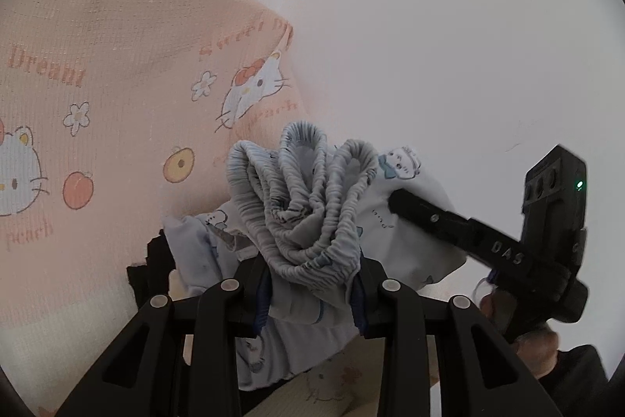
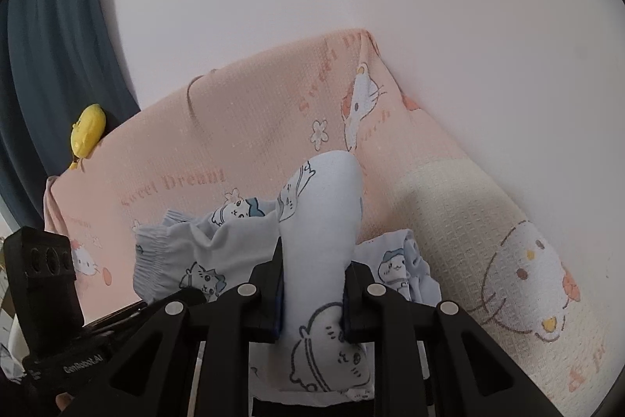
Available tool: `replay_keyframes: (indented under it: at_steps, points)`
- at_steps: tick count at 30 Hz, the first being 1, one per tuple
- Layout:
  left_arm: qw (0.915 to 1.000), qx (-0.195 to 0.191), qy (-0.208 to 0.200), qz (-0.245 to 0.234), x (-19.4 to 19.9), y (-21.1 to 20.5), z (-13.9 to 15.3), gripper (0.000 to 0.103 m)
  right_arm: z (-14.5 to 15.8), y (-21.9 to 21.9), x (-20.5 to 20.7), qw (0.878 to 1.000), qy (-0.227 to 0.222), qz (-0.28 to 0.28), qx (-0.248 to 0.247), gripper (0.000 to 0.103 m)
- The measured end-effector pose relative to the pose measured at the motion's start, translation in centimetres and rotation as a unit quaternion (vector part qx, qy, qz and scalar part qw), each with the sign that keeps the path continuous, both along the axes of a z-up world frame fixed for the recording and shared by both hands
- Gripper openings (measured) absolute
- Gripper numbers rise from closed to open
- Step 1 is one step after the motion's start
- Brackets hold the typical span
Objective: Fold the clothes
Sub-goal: 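Lift the folded bundle with both grippers and carry it toward the clothes stack, then lower the bundle onto the stack of folded clothes with both grippers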
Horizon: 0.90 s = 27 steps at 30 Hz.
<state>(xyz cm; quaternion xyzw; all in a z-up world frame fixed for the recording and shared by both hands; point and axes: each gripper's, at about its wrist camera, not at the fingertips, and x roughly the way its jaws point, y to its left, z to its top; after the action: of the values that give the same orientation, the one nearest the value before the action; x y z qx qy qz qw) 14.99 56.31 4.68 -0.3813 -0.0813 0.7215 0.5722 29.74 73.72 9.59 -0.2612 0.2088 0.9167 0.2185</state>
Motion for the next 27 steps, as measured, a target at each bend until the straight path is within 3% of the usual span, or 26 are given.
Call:
replay_keyframes:
  at_steps: [4,6,10,13,16,21,24,27]
  points:
    - [0.9981,-0.038,-0.045,-0.016,-0.3,1.0,-3.1,0.03,-3.1,1.3,-0.7,0.998,-0.052,-0.025,-0.017,0.022]
    - [0.9964,-0.051,-0.064,-0.024,-0.5,1.4,-4.5,0.032,-4.9,2.0,-0.7,0.996,-0.076,-0.04,-0.032,0.031]
    - [0.9945,-0.047,-0.089,-0.03,-0.6,1.7,-4.9,0.035,-5.7,3.3,0.4,0.996,-0.043,-0.06,-0.059,0.039]
    - [0.9932,-0.076,-0.083,-0.029,-0.3,1.9,-3.9,0.04,-4.9,3.4,1.1,0.995,-0.035,-0.084,-0.048,0.05]
    - [0.9943,-0.069,-0.077,-0.026,-0.3,1.7,-2.5,0.064,-3.7,2.9,1.9,0.995,-0.013,-0.1,-0.023,0.066]
    - [0.9983,-0.048,-0.027,0.021,-0.6,-0.1,-0.1,0.067,-3.9,2.4,2.2,0.994,-0.027,-0.106,0.01,0.065]
    - [0.9984,-0.013,0.011,0.054,-1.4,-1.2,1.2,0.066,-4.8,2.6,1.8,0.994,-0.033,-0.104,0.01,0.056]
    - [0.9983,-0.021,0.031,0.045,-2.0,-0.5,1.3,0.063,-5.6,2.9,1.4,0.994,-0.032,-0.103,0.009,0.055]
